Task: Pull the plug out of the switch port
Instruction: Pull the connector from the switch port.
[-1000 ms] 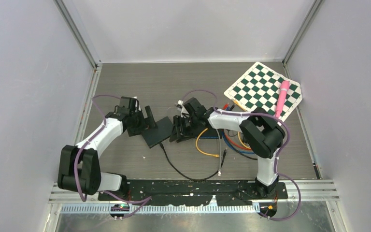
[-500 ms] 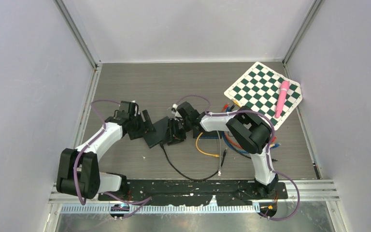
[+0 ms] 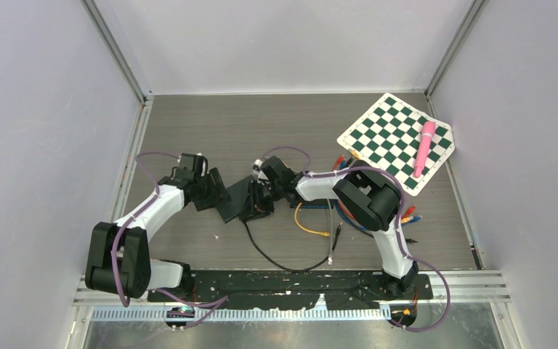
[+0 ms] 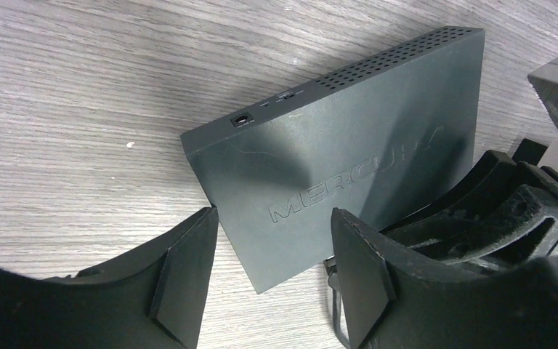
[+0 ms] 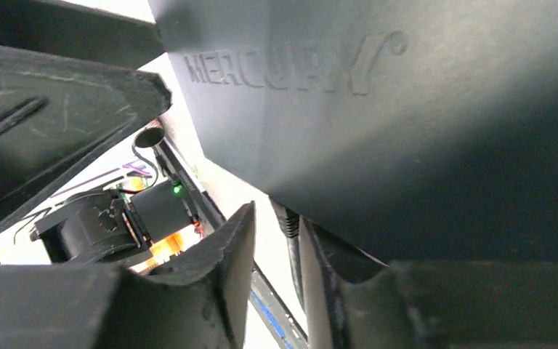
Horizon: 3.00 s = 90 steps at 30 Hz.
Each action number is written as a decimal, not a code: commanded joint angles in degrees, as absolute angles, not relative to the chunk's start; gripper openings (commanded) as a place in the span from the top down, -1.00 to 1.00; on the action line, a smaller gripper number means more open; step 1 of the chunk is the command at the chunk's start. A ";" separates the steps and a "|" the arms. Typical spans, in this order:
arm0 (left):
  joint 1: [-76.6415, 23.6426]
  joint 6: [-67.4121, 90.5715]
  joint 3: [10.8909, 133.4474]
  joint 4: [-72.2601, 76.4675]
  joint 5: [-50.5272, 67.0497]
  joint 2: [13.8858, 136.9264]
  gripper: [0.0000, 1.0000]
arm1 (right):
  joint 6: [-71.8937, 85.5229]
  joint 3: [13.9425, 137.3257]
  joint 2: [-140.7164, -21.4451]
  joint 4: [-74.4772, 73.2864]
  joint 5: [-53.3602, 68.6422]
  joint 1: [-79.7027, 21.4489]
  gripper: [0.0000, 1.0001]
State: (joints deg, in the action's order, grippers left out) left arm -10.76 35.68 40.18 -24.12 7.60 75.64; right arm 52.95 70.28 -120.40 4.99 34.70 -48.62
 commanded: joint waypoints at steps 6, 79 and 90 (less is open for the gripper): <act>-11.85 36.33 38.27 -19.57 11.77 80.33 -0.14 | 53.26 71.08 -121.55 7.56 32.86 -48.72 0.33; -15.05 26.19 50.09 -43.18 -15.75 65.85 -0.99 | 35.03 80.97 -117.69 -13.26 11.56 -56.91 -0.02; -16.98 18.91 50.89 -41.25 -7.23 69.20 -0.99 | 32.05 76.89 -115.25 -14.28 12.87 -55.62 0.89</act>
